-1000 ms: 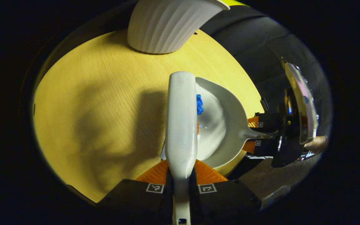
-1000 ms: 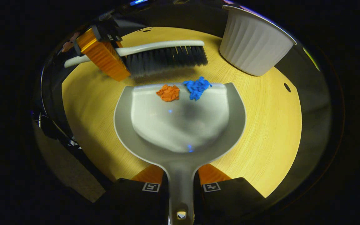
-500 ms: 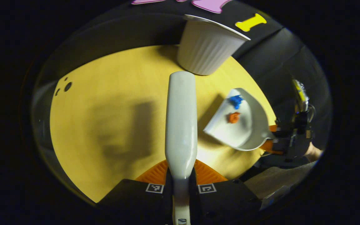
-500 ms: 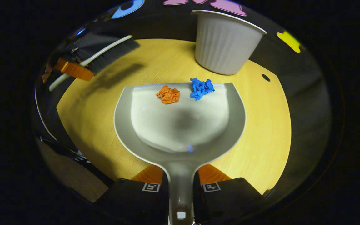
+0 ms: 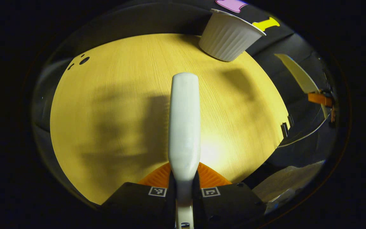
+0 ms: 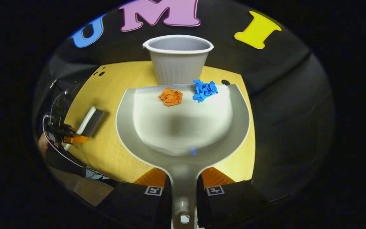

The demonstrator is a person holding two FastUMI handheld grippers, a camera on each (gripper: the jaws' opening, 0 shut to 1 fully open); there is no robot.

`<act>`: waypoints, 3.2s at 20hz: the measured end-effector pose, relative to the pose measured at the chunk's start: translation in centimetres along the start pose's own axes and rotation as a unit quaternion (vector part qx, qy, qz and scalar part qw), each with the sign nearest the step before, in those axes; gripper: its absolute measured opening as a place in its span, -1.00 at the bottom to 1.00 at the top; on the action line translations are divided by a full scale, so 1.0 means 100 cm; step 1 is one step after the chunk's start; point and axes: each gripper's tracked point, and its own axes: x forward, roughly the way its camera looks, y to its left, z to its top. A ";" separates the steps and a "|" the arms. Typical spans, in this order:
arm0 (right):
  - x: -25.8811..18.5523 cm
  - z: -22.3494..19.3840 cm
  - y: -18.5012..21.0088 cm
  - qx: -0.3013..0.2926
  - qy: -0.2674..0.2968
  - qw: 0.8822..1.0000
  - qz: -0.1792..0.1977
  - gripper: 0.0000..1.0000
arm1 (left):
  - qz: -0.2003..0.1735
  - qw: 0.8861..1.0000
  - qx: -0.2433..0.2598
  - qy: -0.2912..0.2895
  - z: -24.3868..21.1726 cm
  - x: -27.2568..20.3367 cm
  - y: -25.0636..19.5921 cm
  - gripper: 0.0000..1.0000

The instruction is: Pick up the small broom and dustpan from the desktop, sweep the trash into the dustpan with the broom, and then empty the trash into the garbage bin.

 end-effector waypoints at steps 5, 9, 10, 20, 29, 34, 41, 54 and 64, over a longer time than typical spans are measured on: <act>-0.036 0.075 -0.045 0.020 -0.020 0.999 -0.045 -0.31 | -0.015 1.000 0.019 0.007 -0.016 0.005 0.001 -0.49; -0.032 0.137 -0.061 0.020 -0.022 0.997 -0.075 -0.31 | -0.011 1.000 0.016 0.003 -0.026 0.002 0.011 -0.49; -0.030 0.148 -0.064 0.013 -0.019 0.996 -0.083 -0.31 | -0.011 1.000 0.013 0.002 -0.029 0.001 0.013 -0.49; 0.014 0.207 -0.048 -0.109 0.089 0.981 -0.138 -0.37 | -0.003 1.000 -0.025 -0.015 -0.049 -0.003 0.031 -0.49; 0.024 0.222 -0.045 -0.125 0.150 0.969 -0.149 -0.31 | -0.005 0.999 -0.042 -0.019 -0.056 -0.005 0.031 -0.49; 0.025 0.221 -0.048 -0.141 0.151 0.967 -0.151 -0.31 | -0.003 0.999 -0.041 -0.018 -0.056 -0.002 0.030 -0.49; 0.012 0.230 -0.039 -0.115 0.090 0.984 -0.101 -0.30 | 0.006 0.999 -0.039 -0.022 -0.049 -0.004 0.033 -0.49; -0.062 0.140 0.030 -0.126 -0.029 0.991 0.025 -0.31 | 0.057 0.998 -0.038 -0.016 -0.038 -0.010 0.060 -0.49; 0.028 -0.008 0.120 -0.122 0.010 0.988 0.096 -0.31 | 0.116 0.992 -0.047 -0.007 -0.029 -0.003 0.087 -0.47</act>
